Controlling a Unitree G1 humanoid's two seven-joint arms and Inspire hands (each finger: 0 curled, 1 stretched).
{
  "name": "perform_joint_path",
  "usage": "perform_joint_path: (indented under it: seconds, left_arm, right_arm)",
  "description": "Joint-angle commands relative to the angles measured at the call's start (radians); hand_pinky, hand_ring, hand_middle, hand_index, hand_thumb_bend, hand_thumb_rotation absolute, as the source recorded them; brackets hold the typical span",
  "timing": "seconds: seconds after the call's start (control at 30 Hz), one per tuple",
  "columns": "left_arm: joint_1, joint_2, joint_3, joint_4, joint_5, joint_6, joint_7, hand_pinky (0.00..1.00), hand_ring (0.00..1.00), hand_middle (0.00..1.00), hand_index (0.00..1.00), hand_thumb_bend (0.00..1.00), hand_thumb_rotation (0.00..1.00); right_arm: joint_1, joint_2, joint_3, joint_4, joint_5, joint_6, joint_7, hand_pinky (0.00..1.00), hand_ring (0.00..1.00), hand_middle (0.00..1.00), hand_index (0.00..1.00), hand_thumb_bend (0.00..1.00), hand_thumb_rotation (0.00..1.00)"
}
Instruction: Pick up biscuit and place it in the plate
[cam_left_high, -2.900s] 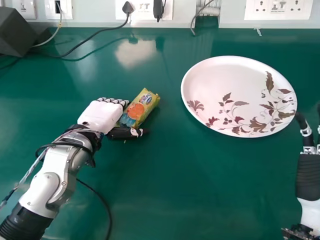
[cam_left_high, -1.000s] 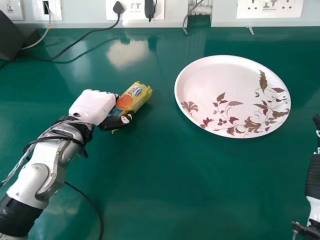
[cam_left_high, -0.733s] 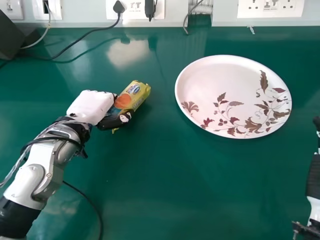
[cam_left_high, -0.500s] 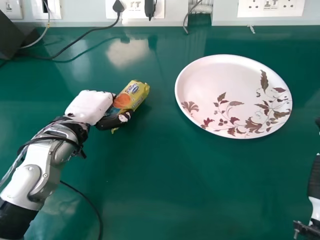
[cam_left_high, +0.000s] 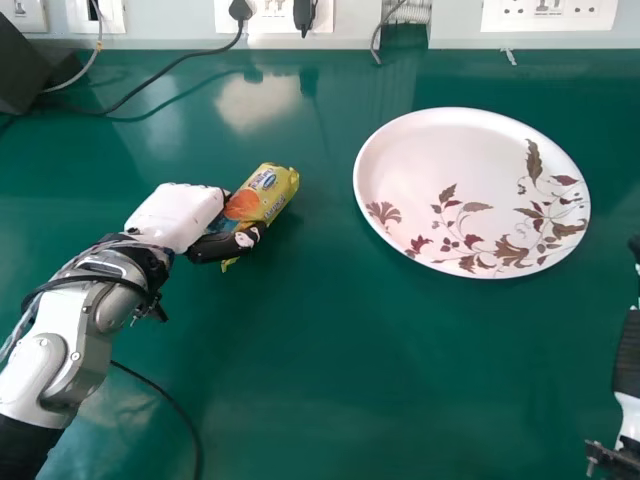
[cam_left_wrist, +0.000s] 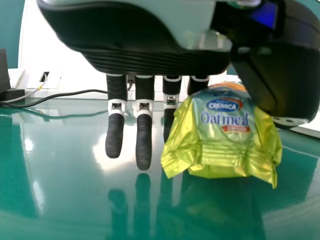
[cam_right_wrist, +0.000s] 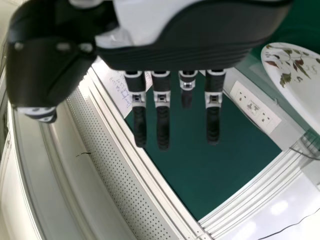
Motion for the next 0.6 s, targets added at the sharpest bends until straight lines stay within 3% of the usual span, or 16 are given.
perform_joint_path:
  seconds: [0.0,0.57]
  left_arm:
    - [0.038,0.015,0.005,-0.007,-0.016,0.002,-0.039,0.31,0.41,0.49,0.5,0.51,0.0]
    - [0.021,0.018,0.058,-0.052,-0.068,-0.053,-0.006,0.3,0.4,0.49,0.51,0.51,0.0]
  right_arm:
    - [-0.005,0.051,-0.001,0.006,0.0,-0.015,-0.001,0.57,0.63,0.65,0.66,0.82,0.22]
    - [-0.015,0.056,0.006,0.009,-0.025,-0.037,-0.01,0.51,0.57,0.61,0.63,0.81,0.2]
